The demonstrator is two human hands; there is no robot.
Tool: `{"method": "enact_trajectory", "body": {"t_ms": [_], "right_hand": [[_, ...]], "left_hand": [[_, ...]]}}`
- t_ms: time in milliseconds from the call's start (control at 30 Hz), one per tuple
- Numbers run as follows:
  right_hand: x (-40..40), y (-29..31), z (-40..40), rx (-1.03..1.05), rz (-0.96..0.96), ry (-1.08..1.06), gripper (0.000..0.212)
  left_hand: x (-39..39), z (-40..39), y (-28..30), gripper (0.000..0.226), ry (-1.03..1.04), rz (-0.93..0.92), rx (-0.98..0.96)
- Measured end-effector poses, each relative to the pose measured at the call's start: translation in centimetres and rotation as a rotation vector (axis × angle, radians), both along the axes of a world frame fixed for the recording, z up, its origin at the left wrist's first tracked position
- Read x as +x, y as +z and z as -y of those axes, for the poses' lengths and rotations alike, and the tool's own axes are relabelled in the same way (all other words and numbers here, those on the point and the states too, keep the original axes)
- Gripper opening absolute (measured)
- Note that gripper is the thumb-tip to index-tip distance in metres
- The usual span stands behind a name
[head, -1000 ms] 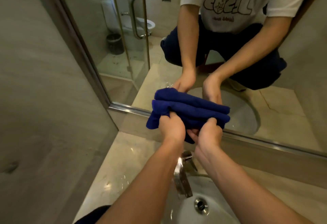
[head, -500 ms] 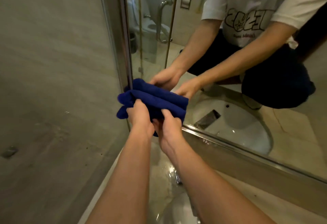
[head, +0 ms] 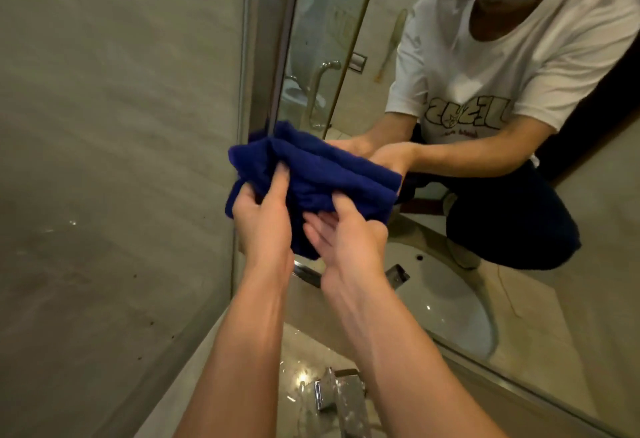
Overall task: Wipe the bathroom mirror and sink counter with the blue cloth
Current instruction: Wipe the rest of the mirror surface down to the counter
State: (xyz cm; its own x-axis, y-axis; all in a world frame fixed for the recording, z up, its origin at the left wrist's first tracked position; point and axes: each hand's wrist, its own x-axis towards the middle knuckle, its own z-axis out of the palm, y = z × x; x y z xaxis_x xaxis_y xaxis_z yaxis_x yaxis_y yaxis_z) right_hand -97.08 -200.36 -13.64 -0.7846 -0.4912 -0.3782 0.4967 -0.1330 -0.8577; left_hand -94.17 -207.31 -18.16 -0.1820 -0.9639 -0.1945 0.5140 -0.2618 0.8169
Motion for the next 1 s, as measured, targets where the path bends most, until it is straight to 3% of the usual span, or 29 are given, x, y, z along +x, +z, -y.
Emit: {"method": "enact_trajectory", "body": {"t_ms": [67, 200, 400, 467, 600, 767, 900, 1000], "right_hand": [[-0.2, 2.0, 0.0, -0.069, -0.052, 0.007, 0.009], [0.0, 1.6, -0.4, -0.079, -0.097, -0.003, 0.013], [0.5, -2.6, -1.9, 0.046, -0.069, -0.066, 0.005], [-0.1, -1.9, -2.6, 0.079, -0.038, -0.056, 0.006], [-1.3, 3.3, -3.0, 0.024, -0.036, -0.028, 0.01], [-2.3, 14.5, -3.2, -0.117, -0.23, -0.051, 0.013], [-3.6, 23.8, -4.0, -0.212, -0.382, -0.081, 0.02], [-4.3, 25.4, -4.2, -0.203, -0.409, -0.054, 0.023]], "left_hand": [[0.2, 0.5, 2.2, 0.016, -0.015, -0.042, -0.089], [-0.5, -0.1, 1.8, 0.016, 0.061, -0.066, -0.083], [0.8, -1.7, -2.5, 0.015, -0.052, -0.056, 0.245], [0.8, -2.3, -1.8, 0.018, -0.066, -0.036, 0.25], [0.3, -2.1, 4.0, 0.015, -0.037, -0.047, 0.117], [-1.0, -2.2, 15.6, 0.006, -0.024, -0.169, -0.109], [-2.4, -2.6, 25.2, 0.011, 0.018, -0.169, -0.291], [-3.1, -2.8, 26.9, 0.014, 0.061, -0.147, -0.339]]}}
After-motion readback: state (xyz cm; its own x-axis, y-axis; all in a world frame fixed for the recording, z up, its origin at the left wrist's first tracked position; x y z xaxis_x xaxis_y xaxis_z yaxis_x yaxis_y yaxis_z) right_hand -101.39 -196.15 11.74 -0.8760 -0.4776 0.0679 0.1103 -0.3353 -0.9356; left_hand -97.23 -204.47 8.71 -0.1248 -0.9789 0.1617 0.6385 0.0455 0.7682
